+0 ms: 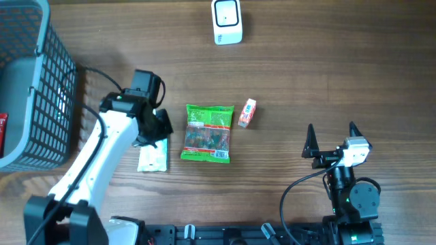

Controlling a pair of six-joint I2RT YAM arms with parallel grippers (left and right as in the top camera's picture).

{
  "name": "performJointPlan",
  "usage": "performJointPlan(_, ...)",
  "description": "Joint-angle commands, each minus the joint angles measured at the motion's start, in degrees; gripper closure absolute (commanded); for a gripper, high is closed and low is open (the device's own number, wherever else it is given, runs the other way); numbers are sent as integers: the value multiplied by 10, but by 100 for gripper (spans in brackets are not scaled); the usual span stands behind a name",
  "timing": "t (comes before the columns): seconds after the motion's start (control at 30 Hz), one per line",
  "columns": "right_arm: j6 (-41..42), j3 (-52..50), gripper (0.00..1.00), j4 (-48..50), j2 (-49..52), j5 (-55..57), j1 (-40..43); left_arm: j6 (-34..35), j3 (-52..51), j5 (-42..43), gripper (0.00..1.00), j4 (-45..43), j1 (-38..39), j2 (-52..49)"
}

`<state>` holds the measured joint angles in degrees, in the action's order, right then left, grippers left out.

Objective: Scan the item barcode
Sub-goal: 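Lower the wipes pack beside the green bag, barcode facing up, then release the wipes pack left of the green bag and withdraw left gripper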

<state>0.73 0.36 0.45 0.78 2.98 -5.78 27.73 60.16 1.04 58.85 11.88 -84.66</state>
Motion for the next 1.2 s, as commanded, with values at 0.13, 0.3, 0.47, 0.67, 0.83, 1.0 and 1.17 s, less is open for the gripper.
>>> performJointPlan(0.13, -6, -1, 0, 3, -3, 1, 1, 32, -7, -78, 94, 63, -5, -42)
performJointPlan(0.3, -5, -1, 0, 3, -3, 1, 1, 47, -41, -78, 96, 22, -5, -81)
performJointPlan(0.47, -6, -1, 0, 3, -3, 1, 1, 49, -55, -83, 95, 15, -5, -130)
performJointPlan(0.67, -5, -1, 0, 3, -3, 1, 1, 41, -52, -97, 94, 5, -5, -150)
performJointPlan(0.83, -6, -1, 0, 3, -3, 1, 1, 25, 16, -97, 95, 19, -5, -142)
performJointPlan(1.0, -6, -1, 0, 3, -3, 1, 1, 23, 73, -97, 94, 51, -5, -129)
performJointPlan(1.17, -6, -1, 0, 3, -3, 1, 1, 23, 64, -97, 92, 70, -5, -129)
